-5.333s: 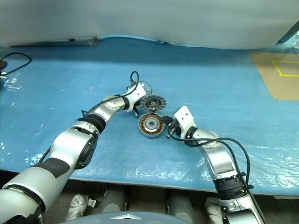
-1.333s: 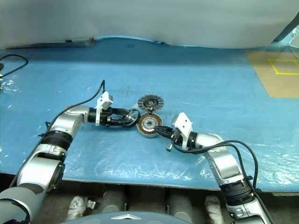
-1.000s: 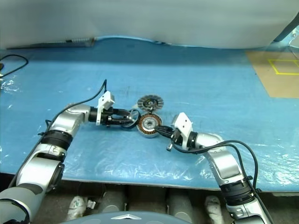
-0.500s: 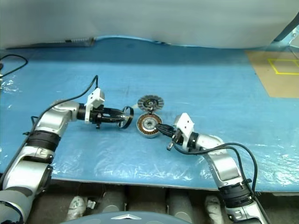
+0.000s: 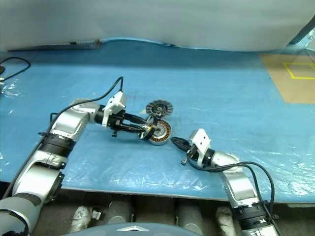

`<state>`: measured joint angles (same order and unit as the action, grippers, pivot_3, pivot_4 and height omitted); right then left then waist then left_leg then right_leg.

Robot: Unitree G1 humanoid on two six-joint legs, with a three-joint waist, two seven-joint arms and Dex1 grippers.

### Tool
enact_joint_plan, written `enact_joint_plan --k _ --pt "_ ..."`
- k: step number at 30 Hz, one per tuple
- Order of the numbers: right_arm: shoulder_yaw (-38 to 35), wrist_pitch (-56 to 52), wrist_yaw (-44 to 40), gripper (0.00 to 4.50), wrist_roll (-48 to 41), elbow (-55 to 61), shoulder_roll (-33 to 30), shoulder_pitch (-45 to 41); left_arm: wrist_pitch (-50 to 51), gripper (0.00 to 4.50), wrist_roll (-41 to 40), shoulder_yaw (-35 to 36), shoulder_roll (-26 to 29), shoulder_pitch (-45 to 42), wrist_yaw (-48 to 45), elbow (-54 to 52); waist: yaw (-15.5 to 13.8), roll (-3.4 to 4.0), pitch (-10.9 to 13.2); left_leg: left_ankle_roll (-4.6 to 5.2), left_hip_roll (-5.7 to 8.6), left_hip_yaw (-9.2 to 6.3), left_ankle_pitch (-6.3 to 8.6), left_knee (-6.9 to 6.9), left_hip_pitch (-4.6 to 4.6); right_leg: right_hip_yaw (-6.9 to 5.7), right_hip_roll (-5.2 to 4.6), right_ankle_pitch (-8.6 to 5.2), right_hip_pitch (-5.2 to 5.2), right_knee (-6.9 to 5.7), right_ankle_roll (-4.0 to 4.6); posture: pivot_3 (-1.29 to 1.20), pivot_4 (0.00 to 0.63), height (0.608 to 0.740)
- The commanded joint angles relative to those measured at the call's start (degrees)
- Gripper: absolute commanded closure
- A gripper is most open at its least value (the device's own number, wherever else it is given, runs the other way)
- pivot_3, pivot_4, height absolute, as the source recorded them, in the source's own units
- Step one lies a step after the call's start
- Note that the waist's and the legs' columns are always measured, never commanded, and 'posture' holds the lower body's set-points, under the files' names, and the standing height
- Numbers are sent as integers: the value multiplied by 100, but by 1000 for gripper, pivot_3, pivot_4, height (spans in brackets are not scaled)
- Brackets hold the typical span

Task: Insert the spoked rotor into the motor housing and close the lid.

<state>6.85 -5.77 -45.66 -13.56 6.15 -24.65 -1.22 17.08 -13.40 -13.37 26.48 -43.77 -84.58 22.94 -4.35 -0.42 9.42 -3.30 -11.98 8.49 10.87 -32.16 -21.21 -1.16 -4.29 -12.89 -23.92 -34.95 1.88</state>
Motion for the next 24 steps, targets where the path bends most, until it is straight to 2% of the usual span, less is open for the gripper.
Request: enact_joint_plan --k 1,10,24 --pt "-163 158 74 4500 -79 213 10 37 -288 3197 209 -133 -193 -355 121 286 8 0 0 2 0 0 -1 0 0 0 0 0 0 0 0 0 150 740" --pt "-64 225 219 4500 9 138 78 27 -583 3197 579 -259 -504 -843 295 885 9 0 0 5 1 -1 -3 0 -2 -1 0 1 0 2 -1 0 150 740" --pt "7 227 198 4500 103 -27 95 -93 -438 3197 747 -288 -222 -662 269 669 6 0 0 5 1 -1 -3 0 -3 -2 0 1 0 3 -1 0 150 740"
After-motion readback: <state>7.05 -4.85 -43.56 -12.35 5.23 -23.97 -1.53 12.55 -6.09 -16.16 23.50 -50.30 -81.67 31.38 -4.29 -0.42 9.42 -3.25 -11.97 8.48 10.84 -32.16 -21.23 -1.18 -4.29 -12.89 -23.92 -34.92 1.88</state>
